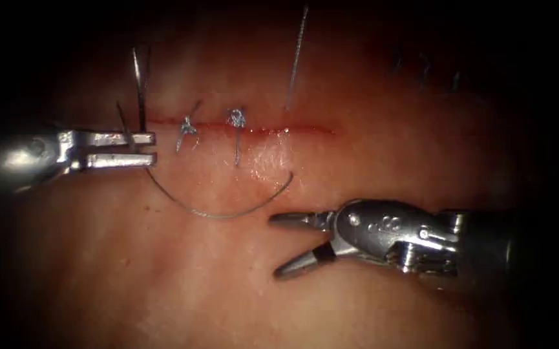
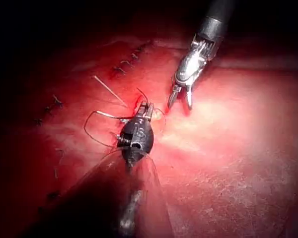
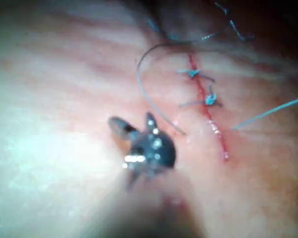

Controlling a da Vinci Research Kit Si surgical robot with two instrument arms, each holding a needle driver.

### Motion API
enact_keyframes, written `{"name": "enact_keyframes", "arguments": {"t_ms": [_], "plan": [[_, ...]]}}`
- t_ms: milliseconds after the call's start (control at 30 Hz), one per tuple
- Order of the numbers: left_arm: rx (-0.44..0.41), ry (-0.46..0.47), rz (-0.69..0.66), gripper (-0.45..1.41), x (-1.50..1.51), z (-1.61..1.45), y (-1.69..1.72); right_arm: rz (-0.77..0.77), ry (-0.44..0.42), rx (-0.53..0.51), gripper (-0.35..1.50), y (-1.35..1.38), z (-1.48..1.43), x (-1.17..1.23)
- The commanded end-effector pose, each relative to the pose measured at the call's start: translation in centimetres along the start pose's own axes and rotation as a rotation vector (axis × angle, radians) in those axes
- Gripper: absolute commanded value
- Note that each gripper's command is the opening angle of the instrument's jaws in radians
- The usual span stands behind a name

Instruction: Wound Closure

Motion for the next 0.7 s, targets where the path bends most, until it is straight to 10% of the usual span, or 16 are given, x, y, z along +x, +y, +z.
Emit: {"name": "enact_keyframes", "arguments": {"t_ms": [33, 700], "plan": [[0.000, 0.001, 0.001, -0.45, -0.02, 0.06, -0.04, -0.007, -0.002, -0.041, 1.25, 0.16, -0.03, -0.01], [0.011, -0.006, -0.008, -0.45, 0.11, 0.08, 0.06, -0.163, 0.055, -0.225, 1.04, 0.56, 0.38, -0.17]]}}
